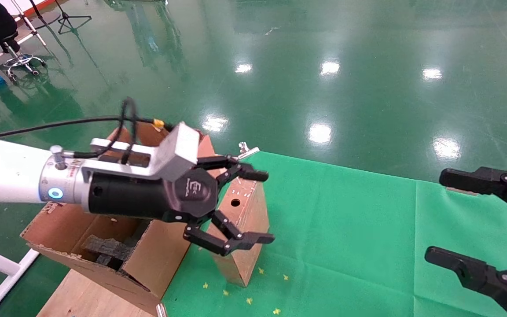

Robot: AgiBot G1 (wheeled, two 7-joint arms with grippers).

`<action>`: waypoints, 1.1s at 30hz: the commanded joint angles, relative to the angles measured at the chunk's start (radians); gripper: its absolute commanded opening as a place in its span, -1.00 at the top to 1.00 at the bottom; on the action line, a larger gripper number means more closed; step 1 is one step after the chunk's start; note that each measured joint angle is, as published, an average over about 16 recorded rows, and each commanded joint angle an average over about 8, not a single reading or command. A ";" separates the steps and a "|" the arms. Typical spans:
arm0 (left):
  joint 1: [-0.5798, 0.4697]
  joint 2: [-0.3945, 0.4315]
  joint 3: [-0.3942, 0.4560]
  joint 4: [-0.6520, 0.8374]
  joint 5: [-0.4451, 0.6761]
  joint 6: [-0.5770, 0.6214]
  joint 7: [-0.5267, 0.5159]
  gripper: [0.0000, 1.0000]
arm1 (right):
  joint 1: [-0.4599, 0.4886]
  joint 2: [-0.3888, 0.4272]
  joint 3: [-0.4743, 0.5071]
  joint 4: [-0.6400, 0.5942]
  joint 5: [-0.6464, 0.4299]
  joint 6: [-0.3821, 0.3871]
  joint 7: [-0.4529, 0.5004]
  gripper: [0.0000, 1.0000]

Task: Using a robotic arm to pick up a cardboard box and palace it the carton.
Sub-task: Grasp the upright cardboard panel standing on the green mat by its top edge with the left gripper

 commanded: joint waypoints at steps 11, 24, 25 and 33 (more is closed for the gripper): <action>-0.100 -0.014 0.058 -0.095 0.250 -0.156 -0.243 -1.00 | 0.000 0.000 0.000 0.000 0.000 0.000 0.000 1.00; -0.264 0.074 0.180 -0.136 0.595 -0.159 -0.823 -1.00 | 0.000 0.000 0.000 0.000 0.000 0.000 0.000 1.00; -0.261 0.080 0.182 -0.137 0.597 -0.159 -0.867 -1.00 | 0.000 0.000 0.000 0.000 0.000 0.000 0.000 1.00; -0.238 0.121 0.230 -0.147 0.647 -0.123 -1.091 -1.00 | 0.000 0.000 0.000 0.000 0.000 0.000 0.000 1.00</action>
